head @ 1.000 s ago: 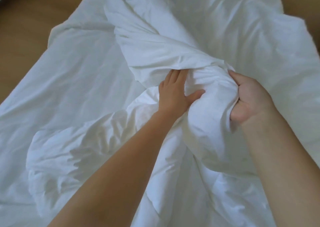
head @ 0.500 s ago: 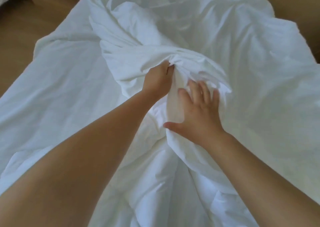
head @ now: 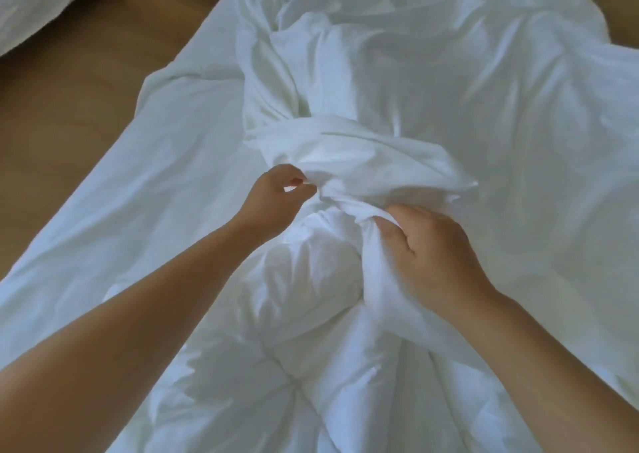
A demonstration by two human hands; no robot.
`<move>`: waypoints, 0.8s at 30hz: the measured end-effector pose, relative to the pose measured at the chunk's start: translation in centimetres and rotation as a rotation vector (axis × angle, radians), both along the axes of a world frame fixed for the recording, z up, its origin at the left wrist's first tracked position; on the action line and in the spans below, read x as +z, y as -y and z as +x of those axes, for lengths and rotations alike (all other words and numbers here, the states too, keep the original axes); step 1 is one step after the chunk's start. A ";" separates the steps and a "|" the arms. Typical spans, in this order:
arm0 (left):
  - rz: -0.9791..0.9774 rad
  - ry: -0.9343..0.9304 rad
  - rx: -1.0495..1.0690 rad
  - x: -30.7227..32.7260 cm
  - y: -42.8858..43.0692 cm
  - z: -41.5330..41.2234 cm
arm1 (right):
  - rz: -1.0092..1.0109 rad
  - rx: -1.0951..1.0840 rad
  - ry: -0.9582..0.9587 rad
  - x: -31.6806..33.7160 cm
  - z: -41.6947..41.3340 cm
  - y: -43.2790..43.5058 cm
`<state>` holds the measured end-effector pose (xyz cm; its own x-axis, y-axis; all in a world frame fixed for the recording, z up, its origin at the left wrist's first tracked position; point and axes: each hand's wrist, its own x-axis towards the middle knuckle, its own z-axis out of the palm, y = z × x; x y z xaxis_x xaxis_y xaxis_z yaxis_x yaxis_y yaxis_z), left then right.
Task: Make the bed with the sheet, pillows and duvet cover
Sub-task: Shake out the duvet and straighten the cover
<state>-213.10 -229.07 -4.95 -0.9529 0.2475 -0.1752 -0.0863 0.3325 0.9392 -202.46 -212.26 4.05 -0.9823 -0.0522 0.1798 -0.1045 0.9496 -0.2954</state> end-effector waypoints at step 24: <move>-0.943 -0.342 -0.418 1.9 18.6 3.3 | -0.015 0.312 0.069 -2.2 7.1 13.9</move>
<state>-209.78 -247.62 -3.06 -0.8589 0.4688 -0.2061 0.4191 0.8747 0.2432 -195.33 -226.14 1.86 -0.9294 -0.3504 0.1161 -0.3689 0.8706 -0.3255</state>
